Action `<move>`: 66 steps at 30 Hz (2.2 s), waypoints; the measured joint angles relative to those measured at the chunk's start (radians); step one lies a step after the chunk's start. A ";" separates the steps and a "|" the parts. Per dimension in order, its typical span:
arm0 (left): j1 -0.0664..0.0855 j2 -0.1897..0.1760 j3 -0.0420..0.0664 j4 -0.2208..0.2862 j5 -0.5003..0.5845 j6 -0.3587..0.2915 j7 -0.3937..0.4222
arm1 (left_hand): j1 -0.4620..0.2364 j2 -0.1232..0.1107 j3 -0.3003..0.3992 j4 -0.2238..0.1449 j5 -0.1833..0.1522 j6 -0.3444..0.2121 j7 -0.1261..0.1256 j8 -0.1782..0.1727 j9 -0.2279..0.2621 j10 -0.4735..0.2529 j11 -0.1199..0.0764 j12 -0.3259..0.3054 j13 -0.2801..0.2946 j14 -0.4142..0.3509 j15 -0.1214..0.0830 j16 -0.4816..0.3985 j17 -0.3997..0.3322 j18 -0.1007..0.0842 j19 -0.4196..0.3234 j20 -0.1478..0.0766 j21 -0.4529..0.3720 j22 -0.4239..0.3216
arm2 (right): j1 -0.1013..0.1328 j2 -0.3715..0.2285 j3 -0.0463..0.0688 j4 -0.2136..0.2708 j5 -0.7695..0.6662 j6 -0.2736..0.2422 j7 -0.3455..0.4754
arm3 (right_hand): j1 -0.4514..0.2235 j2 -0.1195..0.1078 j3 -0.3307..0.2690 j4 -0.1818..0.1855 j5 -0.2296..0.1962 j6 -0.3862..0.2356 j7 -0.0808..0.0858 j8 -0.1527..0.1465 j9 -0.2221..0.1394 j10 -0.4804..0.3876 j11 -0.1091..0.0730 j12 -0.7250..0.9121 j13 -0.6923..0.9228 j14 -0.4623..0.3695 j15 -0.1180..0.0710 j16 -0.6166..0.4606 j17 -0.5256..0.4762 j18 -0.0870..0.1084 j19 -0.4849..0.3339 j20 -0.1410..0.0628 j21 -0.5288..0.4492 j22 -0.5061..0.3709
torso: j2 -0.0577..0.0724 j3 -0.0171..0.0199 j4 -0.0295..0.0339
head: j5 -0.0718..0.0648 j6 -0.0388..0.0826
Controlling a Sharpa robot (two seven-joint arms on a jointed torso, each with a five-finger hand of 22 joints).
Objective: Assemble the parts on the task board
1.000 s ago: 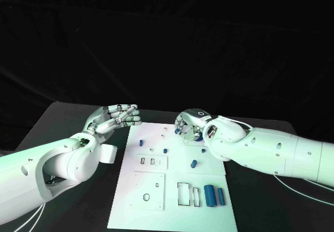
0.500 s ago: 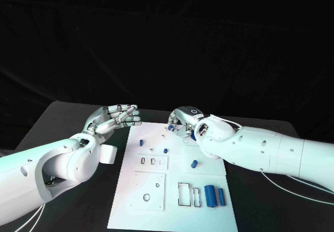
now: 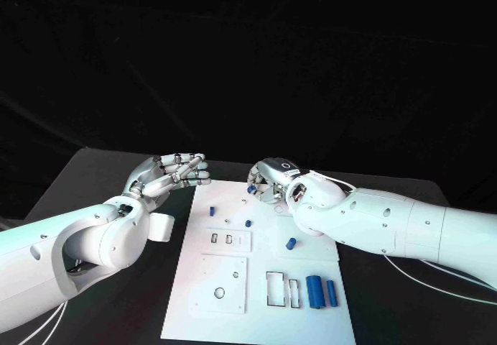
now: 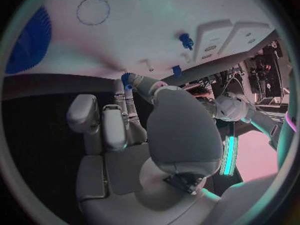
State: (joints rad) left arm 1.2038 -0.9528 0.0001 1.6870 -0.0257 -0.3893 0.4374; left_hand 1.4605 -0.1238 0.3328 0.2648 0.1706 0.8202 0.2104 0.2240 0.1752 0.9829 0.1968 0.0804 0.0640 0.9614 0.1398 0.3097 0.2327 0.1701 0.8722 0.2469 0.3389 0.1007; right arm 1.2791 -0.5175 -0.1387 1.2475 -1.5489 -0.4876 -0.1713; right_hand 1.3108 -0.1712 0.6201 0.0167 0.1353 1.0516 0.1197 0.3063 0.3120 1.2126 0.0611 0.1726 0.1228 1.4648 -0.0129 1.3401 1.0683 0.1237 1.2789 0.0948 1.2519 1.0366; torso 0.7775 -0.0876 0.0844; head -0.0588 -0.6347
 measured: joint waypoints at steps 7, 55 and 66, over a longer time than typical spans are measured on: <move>0.003 0.000 0.000 0.000 0.000 0.001 -0.001 | 0.000 0.000 0.000 0.000 0.000 0.000 0.000 0.000 0.000 0.000 0.000 0.000 0.000 0.000 0.000 0.000 0.000 0.000 0.000 0.000 0.000 0.000 | -0.002 0.005 0.002 -0.003 -0.001 -0.009 0.000 | 0.000 0.000 0.000 0.000 0.000 -0.005 0.001 0.006 0.000 -0.002 0.002 -0.001 0.000 0.000 0.000 0.000 0.001 0.000 0.000 0.000 0.000 0.000 | 0.002 -0.0002 0.0003 | 0.002 -0.001; 0.013 -0.028 0.000 -0.017 0.000 0.014 -0.007 | 0.000 0.000 0.003 -0.003 0.000 0.000 0.000 -0.004 -0.002 0.000 0.000 -0.004 0.000 0.000 0.000 0.000 0.003 0.000 0.000 0.000 0.000 -0.003 | 0.030 -0.279 0.020 0.234 0.139 0.003 -0.022 | 0.007 -0.093 -0.216 0.054 0.108 -0.155 0.021 -0.081 0.070 0.041 -0.010 0.328 0.212 0.000 -0.007 0.045 0.039 -0.013 0.021 -0.009 0.015 0.064 | -0.009 0.0068 -0.0210 | 0.021 0.004; 0.013 -0.025 0.000 -0.015 0.000 0.023 -0.006 | 0.000 0.000 0.003 -0.003 0.000 0.000 0.000 -0.004 -0.002 0.000 0.000 -0.004 0.000 0.000 0.000 0.000 0.003 0.000 0.000 0.000 0.000 -0.003 | 0.026 -0.316 0.019 0.212 0.288 0.111 -0.053 | 0.080 -0.053 -0.443 0.183 0.140 -0.265 0.037 0.046 0.143 0.174 0.010 1.183 1.162 0.001 0.005 0.198 0.240 -0.032 0.095 0.012 0.105 0.222 | -0.011 0.0151 -0.0299 | 0.020 0.004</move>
State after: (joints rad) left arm 1.2170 -0.9777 0.0000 1.6716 -0.0256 -0.3665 0.4313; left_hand 1.4605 -0.1239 0.3355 0.2619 0.1706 0.8203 0.2105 0.2199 0.1734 0.9829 0.1967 0.0763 0.0640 0.9614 0.1398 0.3097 0.2352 0.1699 0.8721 0.2469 0.3390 0.0976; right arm 1.3048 -0.8339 -0.1194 1.4597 -1.2612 -0.3766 -0.2242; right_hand 1.3903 -0.2238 0.1766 0.1994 0.2753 0.7864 0.1566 0.3528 0.4550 1.3869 0.0707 1.3551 1.2850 1.4659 -0.0077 1.5376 1.3083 0.0918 1.3738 0.1071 1.3572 1.2584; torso 0.7665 -0.0725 0.0545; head -0.0392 -0.6308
